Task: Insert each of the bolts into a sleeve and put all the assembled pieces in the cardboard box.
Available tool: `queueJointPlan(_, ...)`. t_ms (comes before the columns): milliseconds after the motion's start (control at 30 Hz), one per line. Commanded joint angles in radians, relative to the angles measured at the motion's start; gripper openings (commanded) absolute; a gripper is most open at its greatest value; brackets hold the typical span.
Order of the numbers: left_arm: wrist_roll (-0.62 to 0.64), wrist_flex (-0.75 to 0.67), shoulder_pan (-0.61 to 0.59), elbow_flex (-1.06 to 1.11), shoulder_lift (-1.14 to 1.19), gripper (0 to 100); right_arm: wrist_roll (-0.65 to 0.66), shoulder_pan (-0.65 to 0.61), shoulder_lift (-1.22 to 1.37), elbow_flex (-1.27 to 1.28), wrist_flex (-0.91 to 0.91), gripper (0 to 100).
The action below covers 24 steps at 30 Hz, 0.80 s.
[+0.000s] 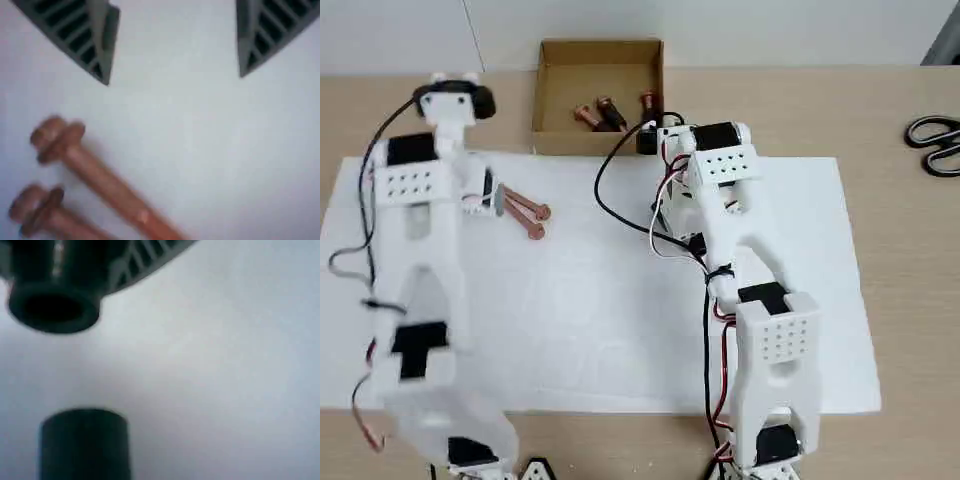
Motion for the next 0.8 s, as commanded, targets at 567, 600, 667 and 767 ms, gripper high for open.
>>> queueJointPlan(567,0.482,0.078,0.109,-0.662,0.609,16,-0.006,0.012,-0.016,-0.005,0.010,0.3)
queueJointPlan(600,0.489,0.091,0.109,-0.677,0.618,16,-0.006,0.012,-0.016,-0.005,0.010,0.3)
queueJointPlan(667,0.496,0.101,0.109,-0.696,0.634,16,-0.006,0.012,-0.016,-0.005,0.010,0.3)
queueJointPlan(767,0.496,0.107,0.110,-0.708,0.652,14,-0.006,0.012,-0.016,-0.005,0.010,0.3)
